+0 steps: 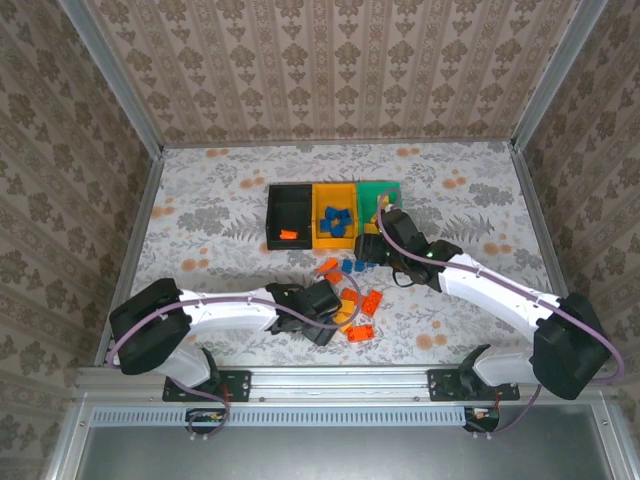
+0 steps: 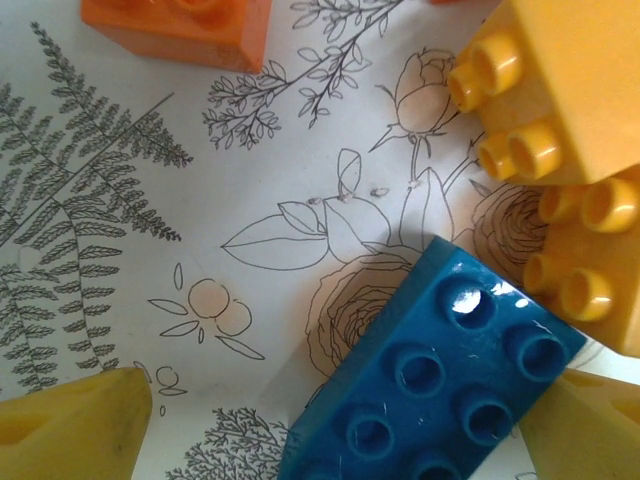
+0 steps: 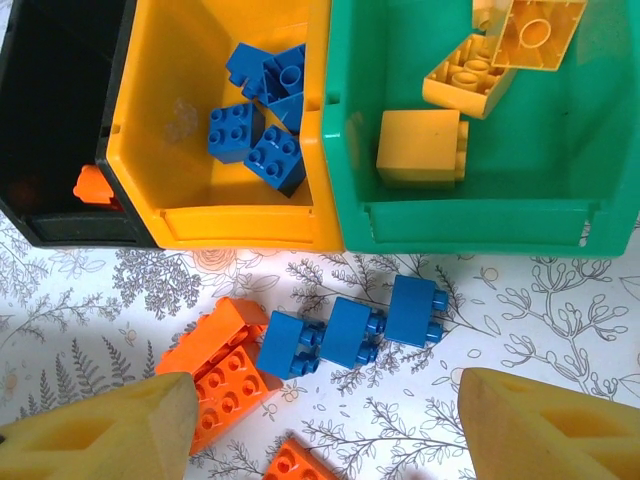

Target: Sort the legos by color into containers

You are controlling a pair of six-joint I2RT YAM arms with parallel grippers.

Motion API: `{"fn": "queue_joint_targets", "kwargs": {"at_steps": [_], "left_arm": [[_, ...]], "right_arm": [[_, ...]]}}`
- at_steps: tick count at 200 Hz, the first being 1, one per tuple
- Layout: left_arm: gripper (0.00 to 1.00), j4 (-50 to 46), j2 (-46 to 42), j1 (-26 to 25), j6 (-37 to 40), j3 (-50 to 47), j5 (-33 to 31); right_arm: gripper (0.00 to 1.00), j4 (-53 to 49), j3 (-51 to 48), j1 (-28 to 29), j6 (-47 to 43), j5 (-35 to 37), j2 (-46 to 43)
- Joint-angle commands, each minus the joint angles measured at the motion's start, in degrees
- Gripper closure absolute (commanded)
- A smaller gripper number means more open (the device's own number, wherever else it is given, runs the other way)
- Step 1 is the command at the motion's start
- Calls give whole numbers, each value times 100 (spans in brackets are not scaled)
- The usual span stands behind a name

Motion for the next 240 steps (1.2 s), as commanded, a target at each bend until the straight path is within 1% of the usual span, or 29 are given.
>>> {"fn": "queue_joint_targets", "kwargs": {"at_steps": [1, 16, 65, 81, 105, 141, 168, 189, 203, 218, 240], "left_arm": [[8, 16, 142, -22, 201, 148, -126], [12, 101, 275, -5, 238, 177, -55], [35, 192, 511, 99, 295, 270, 118], [43, 169, 470, 102, 282, 244, 130], [53, 95, 341, 100, 218, 188, 136], [63, -33, -91, 117, 58, 59, 22], [67, -186, -779, 230, -71, 45, -39], [67, -49, -1497, 467, -65, 100, 60], [67, 180, -1779, 717, 31, 237, 176], [66, 443, -1734, 1041, 200, 535, 279], [66, 927, -1179, 1379, 531, 1162, 294]], "right_arm": [[29, -41, -88, -32, 48, 262, -286], [28, -38, -115, -50, 40, 276, -378], [28, -61, -166, -76, 55, 316, -519], [28, -67, -181, -93, 54, 338, -561], [28, -89, -199, -115, 54, 369, -599], [28, -70, -234, -146, 74, 380, -610], [28, -38, -305, -154, 107, 378, -649], [28, -12, -402, -182, 131, 389, -705], [28, -1, -482, -208, 150, 410, -761], [27, 25, -579, -242, 181, 430, -819], [27, 21, -654, -286, 195, 421, -847]]}}
